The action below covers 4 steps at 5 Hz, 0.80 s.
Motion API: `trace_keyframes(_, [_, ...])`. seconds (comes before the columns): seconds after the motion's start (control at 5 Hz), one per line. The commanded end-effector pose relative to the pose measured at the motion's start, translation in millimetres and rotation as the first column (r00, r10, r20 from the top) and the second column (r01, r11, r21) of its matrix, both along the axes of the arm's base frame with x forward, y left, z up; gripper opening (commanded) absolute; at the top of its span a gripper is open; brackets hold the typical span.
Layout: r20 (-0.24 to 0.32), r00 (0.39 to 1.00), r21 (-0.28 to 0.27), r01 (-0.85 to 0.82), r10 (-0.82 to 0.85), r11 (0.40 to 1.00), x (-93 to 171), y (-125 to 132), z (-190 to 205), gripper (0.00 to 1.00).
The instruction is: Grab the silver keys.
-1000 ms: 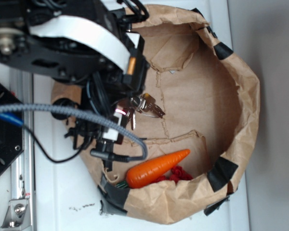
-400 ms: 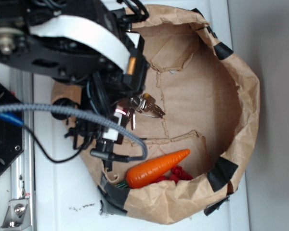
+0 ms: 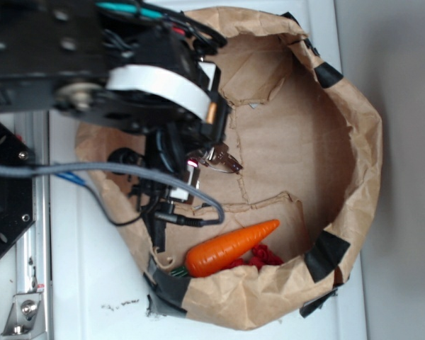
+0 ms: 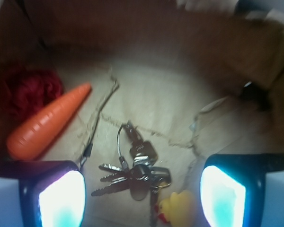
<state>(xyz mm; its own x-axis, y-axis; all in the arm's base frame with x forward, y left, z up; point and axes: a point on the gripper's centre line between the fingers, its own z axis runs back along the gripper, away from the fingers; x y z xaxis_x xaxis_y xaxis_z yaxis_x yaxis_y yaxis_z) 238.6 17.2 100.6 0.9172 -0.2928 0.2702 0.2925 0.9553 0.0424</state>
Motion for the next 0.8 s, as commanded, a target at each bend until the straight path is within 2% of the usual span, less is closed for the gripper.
trace_keyframes(0.0, [0.028,1.0,0.038,-0.012,0.011,0.999,16.7,4.5,-3.7,1.0])
trace_keyframes(0.6, [-0.006,1.0,0.04,0.002,-0.002,0.999,5.7,-0.2,-23.4,1.0])
